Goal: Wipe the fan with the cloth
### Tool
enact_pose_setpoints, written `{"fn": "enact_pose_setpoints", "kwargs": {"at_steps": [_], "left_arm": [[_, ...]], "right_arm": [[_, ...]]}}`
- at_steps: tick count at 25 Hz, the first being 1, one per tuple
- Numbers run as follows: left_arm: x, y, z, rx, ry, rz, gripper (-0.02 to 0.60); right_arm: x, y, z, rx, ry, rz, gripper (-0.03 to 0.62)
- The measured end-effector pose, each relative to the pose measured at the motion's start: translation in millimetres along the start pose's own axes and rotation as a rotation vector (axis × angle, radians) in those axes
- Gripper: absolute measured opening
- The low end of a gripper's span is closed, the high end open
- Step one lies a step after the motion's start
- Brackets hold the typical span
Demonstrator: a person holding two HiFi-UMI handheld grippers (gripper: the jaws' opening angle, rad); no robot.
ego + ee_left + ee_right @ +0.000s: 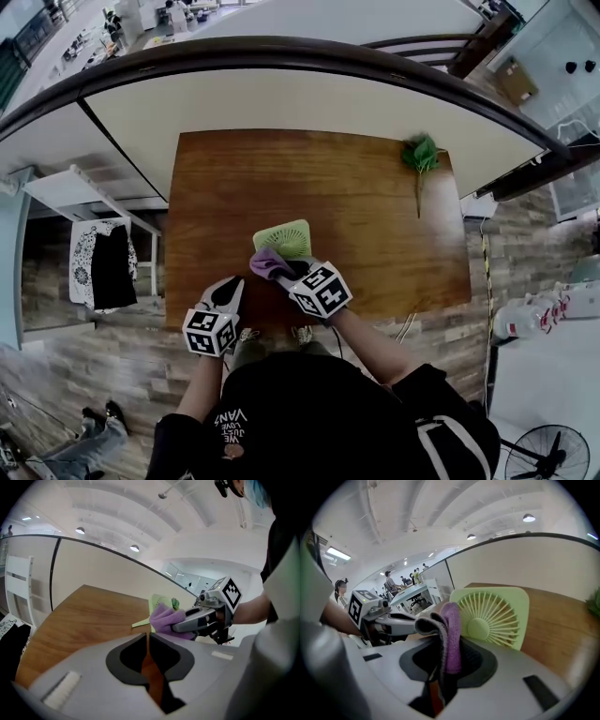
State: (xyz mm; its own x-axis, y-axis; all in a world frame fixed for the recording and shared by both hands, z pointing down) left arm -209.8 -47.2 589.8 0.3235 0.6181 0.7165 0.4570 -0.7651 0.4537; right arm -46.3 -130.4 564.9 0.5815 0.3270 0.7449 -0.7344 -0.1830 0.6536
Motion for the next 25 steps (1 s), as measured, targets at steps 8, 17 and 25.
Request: {"fn": "enact_pose_setpoints", "kwargs": {"at_steps": [8,17,25], "left_arm": [[-5.2,-3.7,5.3,0.010,-0.015,0.030,0.012],[-8.0,12.7,19.0,0.038,-0.007,0.022,0.012],[-7.7,19.6,28.0,0.054,-0.001,0.011,0.012]], "right_arm": [[12.6,-18.8,21.4,0.031,0.094,0.018,0.100],[44.0,-60.5,57.3,0.149,0.203,0.019,0.100],[62.6,-85.0,72.8,0.265,0.286,0.013,0.100]]}}
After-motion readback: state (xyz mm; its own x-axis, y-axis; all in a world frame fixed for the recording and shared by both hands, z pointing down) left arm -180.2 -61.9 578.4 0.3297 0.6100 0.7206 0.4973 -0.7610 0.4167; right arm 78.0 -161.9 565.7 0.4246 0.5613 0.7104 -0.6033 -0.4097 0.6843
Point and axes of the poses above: the fingertips, and each gripper's own axes: y forward along the fingers, z to its right, x out of its underside, the point moved 8 cm from there along -y, backward along the fingers, and after that the axes turned 11 degrees about -y, right-handed, at the moved point
